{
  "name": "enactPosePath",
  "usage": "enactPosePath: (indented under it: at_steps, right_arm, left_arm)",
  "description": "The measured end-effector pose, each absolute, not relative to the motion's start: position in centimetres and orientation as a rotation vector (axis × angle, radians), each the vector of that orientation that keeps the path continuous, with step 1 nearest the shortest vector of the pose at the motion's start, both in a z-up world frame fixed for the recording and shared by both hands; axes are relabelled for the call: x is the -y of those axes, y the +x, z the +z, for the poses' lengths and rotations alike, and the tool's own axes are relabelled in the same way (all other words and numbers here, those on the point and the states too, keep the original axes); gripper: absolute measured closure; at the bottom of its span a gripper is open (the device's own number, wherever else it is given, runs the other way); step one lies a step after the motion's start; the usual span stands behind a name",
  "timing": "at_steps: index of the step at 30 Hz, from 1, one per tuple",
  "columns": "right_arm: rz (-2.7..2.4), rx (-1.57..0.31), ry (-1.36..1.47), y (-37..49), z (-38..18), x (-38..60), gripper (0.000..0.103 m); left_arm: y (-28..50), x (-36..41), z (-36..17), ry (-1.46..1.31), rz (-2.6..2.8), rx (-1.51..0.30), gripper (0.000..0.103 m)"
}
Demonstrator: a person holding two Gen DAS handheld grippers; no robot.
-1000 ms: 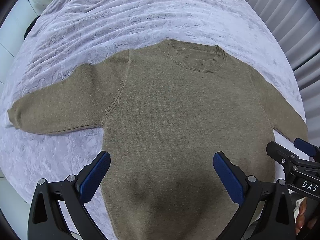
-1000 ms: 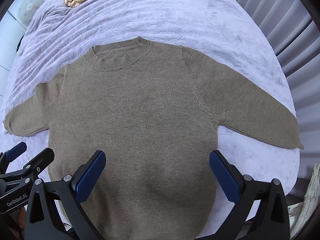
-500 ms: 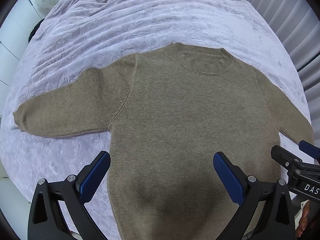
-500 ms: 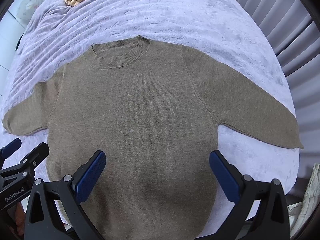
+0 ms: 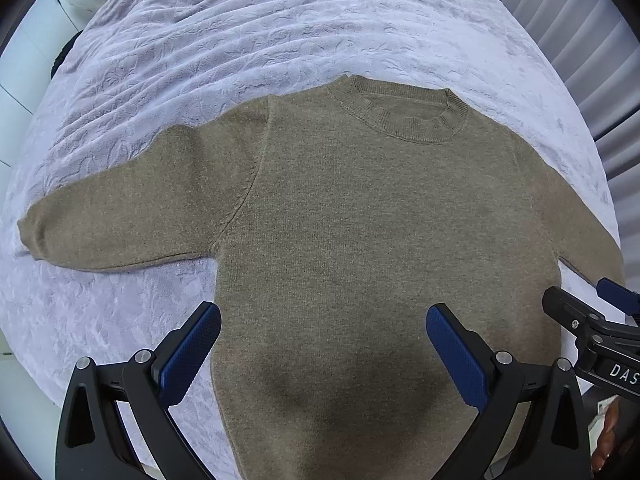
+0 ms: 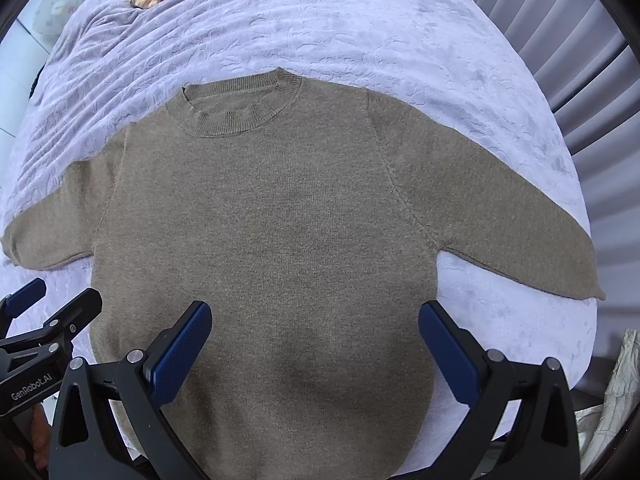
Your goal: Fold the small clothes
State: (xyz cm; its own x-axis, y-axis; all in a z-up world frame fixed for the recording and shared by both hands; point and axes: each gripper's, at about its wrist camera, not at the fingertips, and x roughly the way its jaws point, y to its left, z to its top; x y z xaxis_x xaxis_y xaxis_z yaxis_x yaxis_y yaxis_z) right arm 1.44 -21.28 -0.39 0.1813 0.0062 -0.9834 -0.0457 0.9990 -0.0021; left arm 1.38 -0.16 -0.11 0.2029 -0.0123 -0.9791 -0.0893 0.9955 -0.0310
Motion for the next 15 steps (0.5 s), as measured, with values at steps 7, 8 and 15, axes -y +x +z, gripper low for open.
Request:
enactPosePath:
  at_steps: [7,8,15]
  right_arm:
    - [0.022,-1.399,-0.035,1.7,-1.0,21.1,0.0]
    - [0.018,-1.405,-0.038,1.7,-1.2,21.0,0.0]
    - [0.006,-1.421,-0.024,1.9,-3.1,21.1,0.0]
  left_arm:
    - [1.7,-0.3,-0.7,-0.125,0.028,-1.365,0.0]
    - [1.7,-0.4,-0.8,-0.128,0.027,-1.363,0.0]
    - [2.2,-1.0,-2.4,-0.149,0.013,-1.36,0.0]
